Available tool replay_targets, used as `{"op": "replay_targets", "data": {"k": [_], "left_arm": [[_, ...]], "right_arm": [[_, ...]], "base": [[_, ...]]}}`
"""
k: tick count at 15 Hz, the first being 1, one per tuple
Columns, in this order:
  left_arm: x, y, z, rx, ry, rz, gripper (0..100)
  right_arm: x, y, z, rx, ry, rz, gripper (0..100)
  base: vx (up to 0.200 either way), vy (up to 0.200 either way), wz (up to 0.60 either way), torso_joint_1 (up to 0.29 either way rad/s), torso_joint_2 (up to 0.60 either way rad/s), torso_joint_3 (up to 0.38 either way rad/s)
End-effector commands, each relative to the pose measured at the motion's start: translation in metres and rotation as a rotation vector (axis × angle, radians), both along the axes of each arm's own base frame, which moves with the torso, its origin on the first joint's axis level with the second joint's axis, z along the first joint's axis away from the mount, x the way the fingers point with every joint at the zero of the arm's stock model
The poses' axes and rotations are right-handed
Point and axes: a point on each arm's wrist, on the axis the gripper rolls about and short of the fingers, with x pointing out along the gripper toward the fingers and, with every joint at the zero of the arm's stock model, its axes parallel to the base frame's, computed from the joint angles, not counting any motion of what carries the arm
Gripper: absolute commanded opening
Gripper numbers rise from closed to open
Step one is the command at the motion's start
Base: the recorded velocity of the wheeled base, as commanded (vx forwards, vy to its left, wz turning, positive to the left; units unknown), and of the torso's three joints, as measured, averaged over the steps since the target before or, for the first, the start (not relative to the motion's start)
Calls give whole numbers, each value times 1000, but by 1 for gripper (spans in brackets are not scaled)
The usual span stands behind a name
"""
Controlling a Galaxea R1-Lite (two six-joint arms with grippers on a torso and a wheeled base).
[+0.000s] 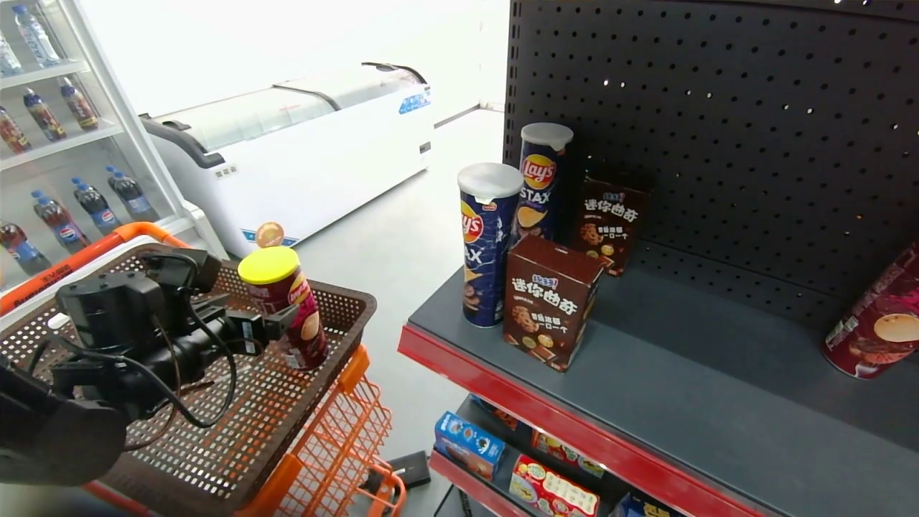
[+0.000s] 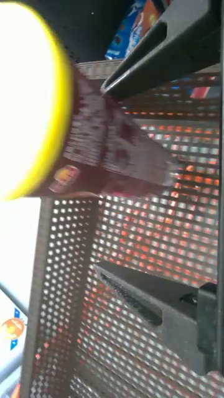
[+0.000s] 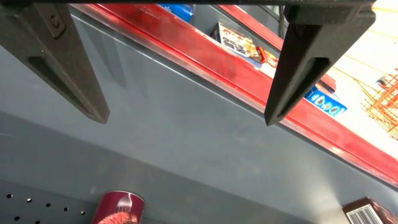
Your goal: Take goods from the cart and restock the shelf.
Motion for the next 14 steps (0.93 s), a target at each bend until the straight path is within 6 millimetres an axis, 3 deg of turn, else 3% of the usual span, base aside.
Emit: {"op": "replay_targets", "data": {"k": [1, 6, 11, 12, 14], "left_arm": [[19, -5, -19, -2, 27, -19, 100], [44, -11, -24, -1, 0, -37, 100], [56, -11, -25, 1, -17, -41, 100], [60, -15, -25, 2, -40, -50, 0], [64, -15, -26, 26, -50, -56, 0]], "right_arm": [[0, 0, 0, 0, 0, 0, 100], [0, 0, 0, 0, 0, 0, 100], [0, 0, 0, 0, 0, 0, 100], [0, 0, 0, 0, 0, 0, 100], [0, 0, 0, 0, 0, 0, 100]], "base": [[0, 0, 0, 0, 0, 0], [0, 0, 0, 0, 0, 0], [0, 0, 0, 0, 0, 0], [0, 0, 0, 0, 0, 0], [0, 0, 0, 0, 0, 0]]}}
